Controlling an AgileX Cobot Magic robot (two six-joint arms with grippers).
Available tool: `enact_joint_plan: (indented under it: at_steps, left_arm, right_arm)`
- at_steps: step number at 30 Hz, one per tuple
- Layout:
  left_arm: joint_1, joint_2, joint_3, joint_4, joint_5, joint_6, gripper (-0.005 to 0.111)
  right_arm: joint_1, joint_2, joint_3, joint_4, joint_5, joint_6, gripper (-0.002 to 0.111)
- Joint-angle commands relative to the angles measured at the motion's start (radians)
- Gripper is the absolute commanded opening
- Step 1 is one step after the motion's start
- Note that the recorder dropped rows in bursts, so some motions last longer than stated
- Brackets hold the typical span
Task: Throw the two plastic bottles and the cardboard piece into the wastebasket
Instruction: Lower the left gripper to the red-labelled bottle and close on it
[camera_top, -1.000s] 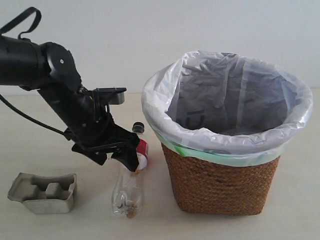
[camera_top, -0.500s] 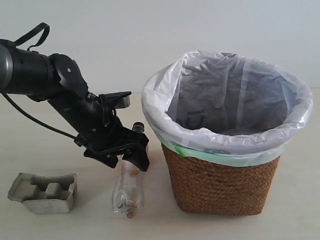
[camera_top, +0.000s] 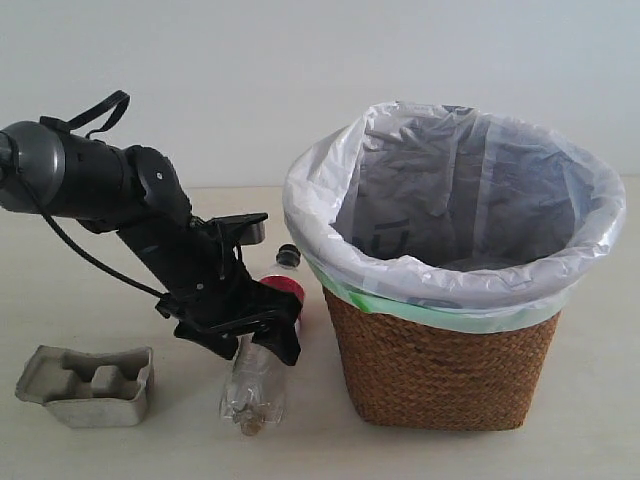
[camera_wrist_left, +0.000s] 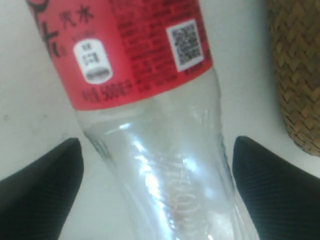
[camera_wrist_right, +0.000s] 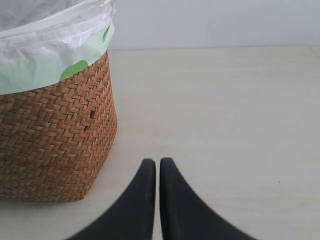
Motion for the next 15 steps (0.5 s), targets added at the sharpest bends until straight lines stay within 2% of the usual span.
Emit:
enact_joint_plan:
  at_steps: [1, 4, 7, 10, 15]
  left_arm:
    - [-0.005, 0.002, 0.004, -0.005, -0.025, -0.002, 0.075]
    - [-0.005, 0.002, 0.004, -0.007, -0.047, -0.002, 0.067]
    - [-0.005, 0.002, 0.004, -0.009, -0.067, -0.002, 0.049]
    - [-0.005, 0.002, 0.004, 0.003, -0.062, 0.012, 0.004]
    - [0.036, -0.057, 0.004, 0.043, -0.053, -0.016, 0.004]
  right_arm:
    - [-0.006, -0.005, 0.000, -0.006, -0.005, -0.004, 0.000]
    - [-0.006, -0.005, 0.000, -0.006, -0.005, -0.004, 0.000]
    - [-0.006, -0.005, 0.000, -0.006, -0.005, -0.004, 0.000]
    - [-0.006, -0.005, 0.000, -0.006, -0.005, -0.004, 0.000]
    - [-0.006, -0.005, 0.000, -0.006, -0.005, -0.004, 0.000]
